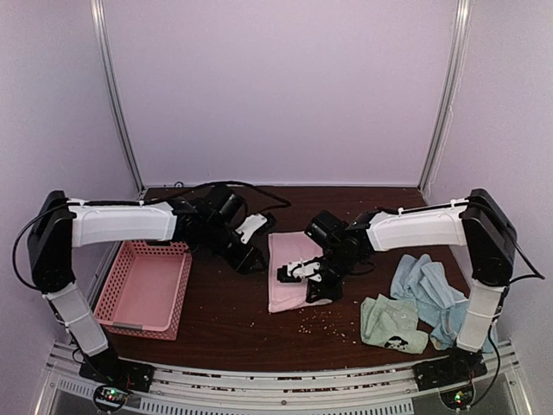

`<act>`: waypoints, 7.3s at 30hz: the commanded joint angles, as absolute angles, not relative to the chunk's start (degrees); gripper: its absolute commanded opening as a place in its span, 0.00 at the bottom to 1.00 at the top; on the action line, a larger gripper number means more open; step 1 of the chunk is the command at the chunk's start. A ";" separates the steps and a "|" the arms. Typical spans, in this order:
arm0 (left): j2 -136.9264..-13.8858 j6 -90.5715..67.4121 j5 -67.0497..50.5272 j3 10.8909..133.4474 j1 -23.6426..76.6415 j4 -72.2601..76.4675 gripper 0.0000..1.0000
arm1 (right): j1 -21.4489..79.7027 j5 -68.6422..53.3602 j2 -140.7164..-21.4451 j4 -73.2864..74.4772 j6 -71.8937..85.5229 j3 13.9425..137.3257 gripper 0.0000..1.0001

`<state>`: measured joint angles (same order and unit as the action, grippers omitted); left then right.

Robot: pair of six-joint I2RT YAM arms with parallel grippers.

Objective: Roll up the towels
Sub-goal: Roll the towel at the center of the board.

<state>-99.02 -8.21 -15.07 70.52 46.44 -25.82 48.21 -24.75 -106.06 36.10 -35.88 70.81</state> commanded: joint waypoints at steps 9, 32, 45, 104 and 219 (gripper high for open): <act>-87.93 16.54 7.66 56.19 64.25 -4.88 0.38 | 39.64 -34.70 -126.36 53.53 -27.32 87.79 0.00; -116.38 32.07 19.21 67.25 67.15 -3.35 0.43 | 39.47 -35.68 -129.86 53.83 -28.80 87.78 0.00; -122.12 31.51 15.37 71.87 66.14 -11.29 0.17 | 38.69 -37.62 -130.19 55.33 -28.71 90.75 0.00; -127.35 4.57 -48.91 82.65 49.68 -27.35 0.04 | 54.78 -13.02 -82.40 34.12 -40.27 59.04 0.37; -115.15 10.61 -11.59 75.50 64.60 -21.92 0.06 | 32.36 -44.96 -123.06 77.79 -39.47 108.81 0.31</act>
<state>-114.32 14.37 -1.54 73.91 66.30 -18.72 38.41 -45.19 -133.14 81.62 -40.58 106.89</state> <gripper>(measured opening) 0.082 0.285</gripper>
